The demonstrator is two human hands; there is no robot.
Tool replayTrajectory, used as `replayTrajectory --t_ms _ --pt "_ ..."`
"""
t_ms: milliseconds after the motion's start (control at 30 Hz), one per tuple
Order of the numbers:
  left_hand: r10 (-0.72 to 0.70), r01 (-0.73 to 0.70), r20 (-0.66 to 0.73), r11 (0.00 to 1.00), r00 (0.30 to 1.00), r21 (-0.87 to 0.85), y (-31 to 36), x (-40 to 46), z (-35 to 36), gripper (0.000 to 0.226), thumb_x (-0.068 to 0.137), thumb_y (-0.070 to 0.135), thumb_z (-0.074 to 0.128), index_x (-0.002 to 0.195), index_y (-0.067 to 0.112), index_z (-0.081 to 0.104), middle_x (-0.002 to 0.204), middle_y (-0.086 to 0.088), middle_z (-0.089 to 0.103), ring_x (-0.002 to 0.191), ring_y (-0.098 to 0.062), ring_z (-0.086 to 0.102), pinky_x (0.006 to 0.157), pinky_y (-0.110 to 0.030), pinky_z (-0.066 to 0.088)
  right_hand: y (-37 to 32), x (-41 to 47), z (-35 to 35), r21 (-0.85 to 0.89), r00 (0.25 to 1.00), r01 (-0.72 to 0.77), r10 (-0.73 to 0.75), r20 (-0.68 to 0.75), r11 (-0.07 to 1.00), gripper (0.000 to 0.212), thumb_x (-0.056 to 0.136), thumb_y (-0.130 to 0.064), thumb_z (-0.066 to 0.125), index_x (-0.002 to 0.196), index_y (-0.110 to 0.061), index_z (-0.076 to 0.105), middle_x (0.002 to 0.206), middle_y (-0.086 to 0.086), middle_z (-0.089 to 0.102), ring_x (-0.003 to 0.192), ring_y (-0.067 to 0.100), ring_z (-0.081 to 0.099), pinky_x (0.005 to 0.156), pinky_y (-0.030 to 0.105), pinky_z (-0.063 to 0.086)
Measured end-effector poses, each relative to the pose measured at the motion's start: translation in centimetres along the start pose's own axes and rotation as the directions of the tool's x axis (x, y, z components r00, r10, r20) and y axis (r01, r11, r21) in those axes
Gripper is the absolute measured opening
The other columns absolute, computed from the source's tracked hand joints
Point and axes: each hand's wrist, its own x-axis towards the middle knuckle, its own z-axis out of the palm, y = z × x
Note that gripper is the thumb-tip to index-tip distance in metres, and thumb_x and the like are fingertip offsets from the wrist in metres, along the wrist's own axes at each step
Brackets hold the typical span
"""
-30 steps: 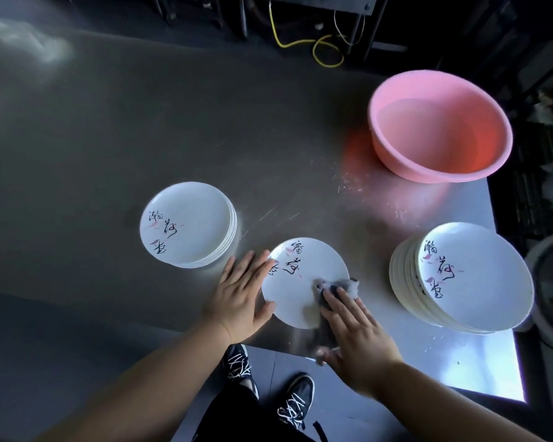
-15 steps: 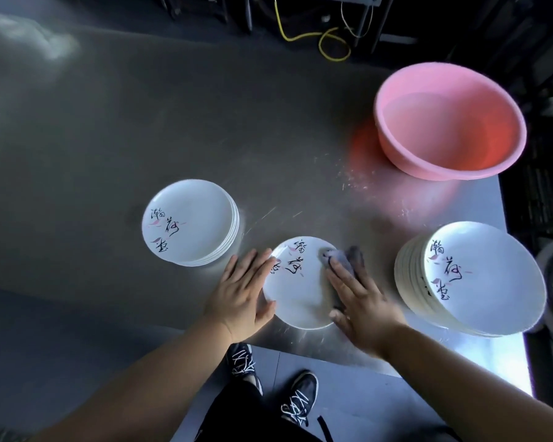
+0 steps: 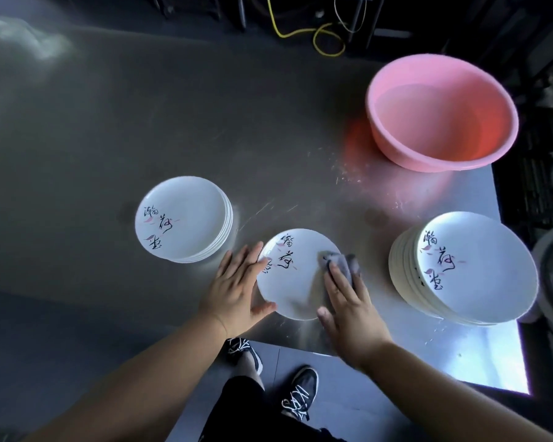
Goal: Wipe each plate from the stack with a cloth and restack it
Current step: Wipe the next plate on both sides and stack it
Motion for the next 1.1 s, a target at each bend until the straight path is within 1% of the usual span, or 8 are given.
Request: replayTrajectory --t_ms 67,267,500,700,800,933,1000,1100 --pt "0.042 -0.043 -0.022 0.999 0.999 -0.009 0.0 -0.3 0.1 0.070 0.090 0.058 0.066 0.136 0.006 0.060 0.172 -0.009 0.025 0.154 -0.039 0.032 0.124 -0.060 0.026 -0.1 -1.3 0.7 -0.017 0.998 -0.001 0.002 0.066 1.000 0.089 0.094 -0.071 0.011 0.168 -0.022 0.006 0.172 -0.016 -0.017 0.160 0.022 -0.019 0.132 0.040 0.005" --pt "0.077 -0.083 -0.088 0.995 0.993 -0.063 0.2 -0.2 -0.1 0.041 0.103 0.044 0.046 0.113 0.012 0.069 0.161 0.000 0.047 0.153 -0.032 0.037 0.124 -0.058 0.027 2.0 4.8 -2.5 -0.039 0.999 0.032 -0.031 0.008 0.999 0.075 0.101 -0.063 0.035 0.167 -0.036 0.010 0.169 -0.033 -0.013 0.159 0.016 -0.025 0.118 0.052 0.041" --pt "0.051 -0.059 -0.085 0.994 0.995 -0.092 0.0 -0.1 0.1 0.034 0.097 0.043 0.059 0.112 0.014 0.070 0.160 0.001 0.048 0.153 -0.029 0.037 0.125 -0.058 0.026 -3.2 -1.3 1.9 0.062 0.993 -0.117 0.115 0.040 0.991 0.084 0.105 -0.066 0.026 0.168 -0.022 -0.005 0.172 -0.014 -0.026 0.158 0.026 -0.027 0.130 0.038 -0.006" --pt "0.033 -0.039 -0.097 0.997 0.995 -0.063 0.1 -0.1 0.1 0.035 0.097 0.045 0.062 0.112 0.015 0.070 0.159 0.000 0.049 0.152 -0.031 0.038 0.123 -0.059 0.028 -0.3 4.6 -1.7 0.068 0.995 -0.093 0.095 -0.037 0.993 0.080 0.098 -0.068 0.022 0.167 -0.030 0.010 0.172 -0.026 -0.009 0.161 0.021 -0.012 0.121 0.052 0.035" --pt "0.007 -0.012 -0.103 0.999 0.995 -0.046 0.2 -0.2 -0.1 0.036 0.095 0.047 0.063 0.110 0.016 0.071 0.157 0.000 0.052 0.152 -0.031 0.039 0.125 -0.058 0.024 0.0 5.1 -1.9 0.018 0.999 -0.045 0.045 -0.030 0.999 0.076 0.105 -0.058 0.035 0.168 -0.029 0.007 0.170 -0.029 -0.017 0.159 0.015 -0.022 0.123 0.046 0.032" --pt "-0.061 0.060 -0.122 0.998 0.991 -0.009 2.1 -0.5 -1.3 0.045 0.081 0.061 0.076 0.099 0.020 0.072 0.132 0.000 0.067 0.141 -0.028 0.051 0.124 -0.063 0.021 -1.9 0.3 1.5 -0.007 0.996 -0.063 0.064 0.069 0.998 0.095 0.095 -0.080 0.002 0.168 -0.019 -0.002 0.170 -0.013 -0.028 0.157 0.022 -0.031 0.132 0.045 0.009" --pt "-0.064 0.063 -0.098 0.998 0.993 -0.015 3.5 -1.0 -1.9 0.059 0.075 0.070 0.077 0.111 0.025 0.072 0.122 0.003 0.066 0.135 -0.026 0.055 0.123 -0.062 0.022 -2.2 -1.2 1.5 0.010 0.988 -0.057 0.055 0.142 0.998 0.088 0.101 -0.075 0.016 0.167 -0.024 -0.008 0.170 -0.016 -0.029 0.157 0.019 -0.030 0.132 0.044 0.014" --pt "-0.003 -0.001 -0.064 0.998 0.998 -0.060 3.1 -1.4 -2.1 0.056 0.083 0.067 0.069 0.126 0.030 0.071 0.144 0.005 0.060 0.146 -0.021 0.046 0.121 -0.059 0.027 -1.3 0.5 -1.2 -0.008 0.995 -0.011 0.012 0.095 1.000 0.080 0.105 -0.061 0.039 0.168 -0.028 0.002 0.172 -0.022 -0.018 0.161 0.017 -0.017 0.128 0.045 0.026"
